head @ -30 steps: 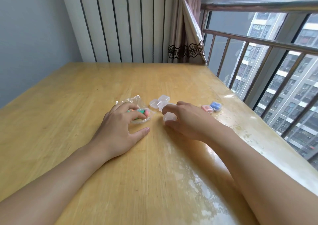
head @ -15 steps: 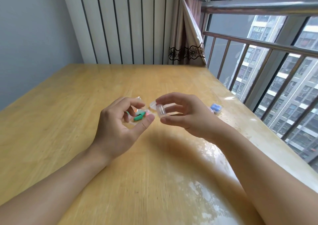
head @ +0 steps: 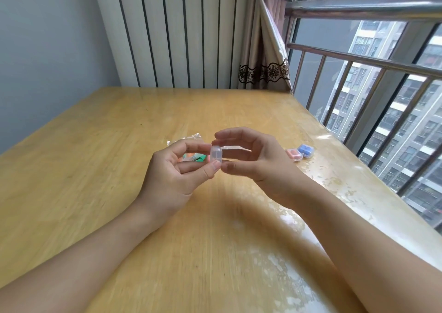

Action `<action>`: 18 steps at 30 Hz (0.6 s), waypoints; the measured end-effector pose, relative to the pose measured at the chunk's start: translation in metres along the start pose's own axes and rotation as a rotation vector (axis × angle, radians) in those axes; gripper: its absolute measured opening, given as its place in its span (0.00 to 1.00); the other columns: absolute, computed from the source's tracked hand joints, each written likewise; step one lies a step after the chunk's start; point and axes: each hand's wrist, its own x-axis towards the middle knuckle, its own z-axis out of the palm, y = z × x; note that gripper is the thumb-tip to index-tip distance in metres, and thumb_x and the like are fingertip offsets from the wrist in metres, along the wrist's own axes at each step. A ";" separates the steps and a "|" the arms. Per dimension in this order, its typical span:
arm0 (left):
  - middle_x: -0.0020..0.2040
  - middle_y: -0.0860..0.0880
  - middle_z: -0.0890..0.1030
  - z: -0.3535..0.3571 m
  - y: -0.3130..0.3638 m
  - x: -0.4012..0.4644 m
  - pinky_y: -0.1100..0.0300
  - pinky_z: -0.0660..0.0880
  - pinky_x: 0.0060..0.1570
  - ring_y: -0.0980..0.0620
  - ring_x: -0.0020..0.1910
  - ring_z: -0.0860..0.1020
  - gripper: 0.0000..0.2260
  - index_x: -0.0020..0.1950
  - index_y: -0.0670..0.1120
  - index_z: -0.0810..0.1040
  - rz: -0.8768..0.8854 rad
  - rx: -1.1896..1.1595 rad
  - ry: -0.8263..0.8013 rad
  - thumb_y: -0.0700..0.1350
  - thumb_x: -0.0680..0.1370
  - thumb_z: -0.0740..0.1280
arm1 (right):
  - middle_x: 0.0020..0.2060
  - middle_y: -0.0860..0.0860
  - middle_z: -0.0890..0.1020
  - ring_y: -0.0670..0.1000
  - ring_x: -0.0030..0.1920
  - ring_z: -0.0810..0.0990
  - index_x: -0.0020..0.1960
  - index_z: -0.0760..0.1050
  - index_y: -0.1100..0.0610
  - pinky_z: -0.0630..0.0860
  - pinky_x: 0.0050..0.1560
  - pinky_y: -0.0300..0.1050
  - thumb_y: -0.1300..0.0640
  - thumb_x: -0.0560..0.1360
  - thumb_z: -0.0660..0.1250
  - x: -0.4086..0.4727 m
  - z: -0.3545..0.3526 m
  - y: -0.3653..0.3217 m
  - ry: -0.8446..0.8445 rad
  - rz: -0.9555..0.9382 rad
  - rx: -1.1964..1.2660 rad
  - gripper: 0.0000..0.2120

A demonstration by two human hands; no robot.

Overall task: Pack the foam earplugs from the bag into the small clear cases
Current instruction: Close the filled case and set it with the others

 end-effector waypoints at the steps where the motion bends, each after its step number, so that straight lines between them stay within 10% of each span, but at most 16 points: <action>1: 0.52 0.45 0.86 0.000 0.000 0.000 0.67 0.79 0.48 0.50 0.45 0.87 0.14 0.53 0.46 0.82 -0.006 -0.003 -0.008 0.42 0.68 0.77 | 0.58 0.58 0.85 0.55 0.58 0.85 0.61 0.79 0.59 0.80 0.60 0.51 0.68 0.71 0.76 0.000 0.001 0.001 0.018 0.019 0.019 0.20; 18: 0.58 0.42 0.81 -0.003 -0.004 0.002 0.57 0.81 0.54 0.48 0.56 0.83 0.17 0.57 0.45 0.80 -0.029 -0.104 -0.057 0.38 0.69 0.74 | 0.49 0.52 0.86 0.54 0.54 0.86 0.58 0.80 0.57 0.83 0.52 0.50 0.72 0.64 0.80 0.002 0.004 0.003 0.088 -0.046 -0.121 0.25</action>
